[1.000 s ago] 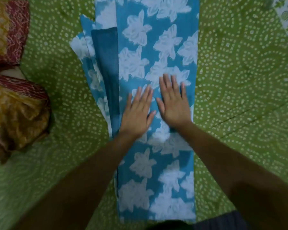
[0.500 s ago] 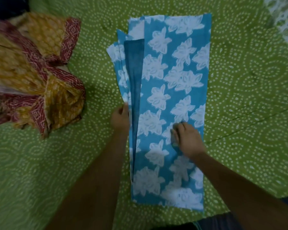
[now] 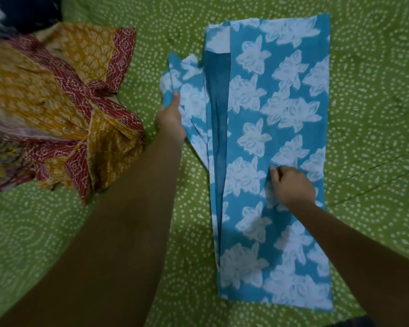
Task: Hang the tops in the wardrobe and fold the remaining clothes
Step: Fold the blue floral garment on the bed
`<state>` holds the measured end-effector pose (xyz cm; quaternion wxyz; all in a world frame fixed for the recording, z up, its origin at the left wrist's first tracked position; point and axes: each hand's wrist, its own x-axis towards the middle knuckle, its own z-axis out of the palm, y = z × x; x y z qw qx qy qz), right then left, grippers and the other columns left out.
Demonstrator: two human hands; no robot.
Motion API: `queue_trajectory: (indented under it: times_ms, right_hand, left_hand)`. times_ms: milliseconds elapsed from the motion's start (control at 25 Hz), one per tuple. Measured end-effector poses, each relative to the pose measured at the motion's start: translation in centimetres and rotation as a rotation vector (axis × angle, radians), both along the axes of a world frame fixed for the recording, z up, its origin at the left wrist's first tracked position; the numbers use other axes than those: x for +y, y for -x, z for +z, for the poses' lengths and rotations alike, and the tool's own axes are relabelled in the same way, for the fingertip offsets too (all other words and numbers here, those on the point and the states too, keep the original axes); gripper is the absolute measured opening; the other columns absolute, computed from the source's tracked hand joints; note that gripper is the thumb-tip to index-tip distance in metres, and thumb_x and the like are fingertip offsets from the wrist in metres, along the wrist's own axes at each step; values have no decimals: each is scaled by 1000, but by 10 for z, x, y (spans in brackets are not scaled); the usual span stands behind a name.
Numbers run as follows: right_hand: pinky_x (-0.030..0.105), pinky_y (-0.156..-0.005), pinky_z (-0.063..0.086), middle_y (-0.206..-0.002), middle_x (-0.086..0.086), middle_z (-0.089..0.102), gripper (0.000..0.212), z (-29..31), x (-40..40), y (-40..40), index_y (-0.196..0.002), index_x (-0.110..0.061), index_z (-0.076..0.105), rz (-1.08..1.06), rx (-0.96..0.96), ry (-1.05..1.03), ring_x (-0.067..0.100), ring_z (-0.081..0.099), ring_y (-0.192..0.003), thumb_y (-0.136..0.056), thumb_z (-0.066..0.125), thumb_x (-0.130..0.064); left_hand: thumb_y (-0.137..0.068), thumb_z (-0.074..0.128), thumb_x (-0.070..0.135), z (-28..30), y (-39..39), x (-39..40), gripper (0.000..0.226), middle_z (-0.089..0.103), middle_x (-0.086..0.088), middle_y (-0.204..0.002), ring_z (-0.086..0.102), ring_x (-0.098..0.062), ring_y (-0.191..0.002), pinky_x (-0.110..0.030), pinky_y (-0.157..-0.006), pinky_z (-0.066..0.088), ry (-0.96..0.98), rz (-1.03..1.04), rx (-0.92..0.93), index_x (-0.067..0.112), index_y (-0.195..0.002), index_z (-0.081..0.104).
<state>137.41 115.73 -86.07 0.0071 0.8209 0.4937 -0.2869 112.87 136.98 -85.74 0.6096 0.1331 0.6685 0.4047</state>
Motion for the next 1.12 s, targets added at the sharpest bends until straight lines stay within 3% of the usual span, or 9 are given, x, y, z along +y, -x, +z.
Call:
queue_trajectory:
  times_ms: [120, 280, 400, 520, 600, 720, 840, 960, 1120]
  right_hand:
    - [38, -71, 43, -96, 18, 63, 40, 14, 0, 15, -93, -8, 60, -102, -12, -65, 36, 59, -89, -99, 38, -41]
    - [38, -76, 43, -101, 10, 55, 29, 55, 12, 82, -107, -9, 54, 147, 13, -452, 27, 51, -91, -94, 51, -35]
    - [36, -76, 45, -109, 8, 51, 48, 59, 23, 151, -118, -13, 50, 481, 1, -524, 23, 45, -93, -84, 62, -44]
    - [37, -74, 48, -108, 7, 48, 58, 38, 38, 193, -123, -14, 43, 597, -109, -569, 24, 44, -90, -75, 67, -37]
    - [37, -66, 48, -101, 10, 47, 47, 27, 55, 202, -120, -14, 42, 534, -189, -605, 28, 52, -83, -77, 59, -15]
    - [35, -63, 46, -100, 10, 44, 42, 18, 65, 194, -120, -16, 41, 551, -363, -599, 28, 49, -81, -78, 40, -9]
    - [38, -70, 31, -110, 10, 37, 46, 15, 41, 185, -124, -21, 39, 635, -439, -605, 27, 36, -84, -80, 31, -13]
    - [36, -70, 23, -113, 9, 38, 50, 14, 3, 190, -124, -22, 40, 624, -332, -570, 27, 35, -86, -75, 48, -12]
    - [44, -87, 35, -127, 7, 44, 59, 26, -19, 199, -132, -19, 42, 701, -42, -315, 27, 43, -106, -76, 60, -30]
  left_hand:
    - [-91, 59, 44, 40, 30, -38, 49, 60, -14, -127, 60, -32, -114, -48, -87, 54, -71, 125, -260, 8, -124, 57]
    - [-95, 55, 32, 75, 75, -97, 43, 60, -10, -129, 59, -26, -118, -37, -81, 57, -164, 284, -190, 9, -131, 52]
    - [-96, 56, 19, 93, 95, -114, 24, 66, -2, -117, 62, -22, -112, -43, -91, 53, -317, 249, 116, 17, -120, 59]
    - [-98, 51, 12, 104, 108, -116, 18, 65, 3, -106, 64, -13, -100, -28, -85, 54, -443, 126, 363, 19, -112, 59]
    - [-99, 49, 14, 93, 123, -115, 20, 63, -2, -104, 62, -14, -94, -22, -80, 52, -335, 82, 570, 9, -114, 60]
    - [-99, 48, 15, 70, 146, -129, 21, 58, -9, -87, 56, -14, -73, -20, -64, 39, -154, -29, 906, -1, -99, 61]
    - [-99, 48, 17, 65, 155, -147, 24, 60, -7, -86, 57, -12, -66, -15, -57, 37, -152, -69, 978, -2, -105, 62]
    - [-100, 46, 21, 67, 164, -167, 23, 63, -8, -79, 57, -11, -55, -32, -56, 53, -172, -69, 940, 4, -105, 61]
    - [-97, 48, 13, 60, 177, -191, 25, 64, -15, -108, 60, -27, -93, -23, -79, 40, -73, -197, 1039, 1, -117, 59]
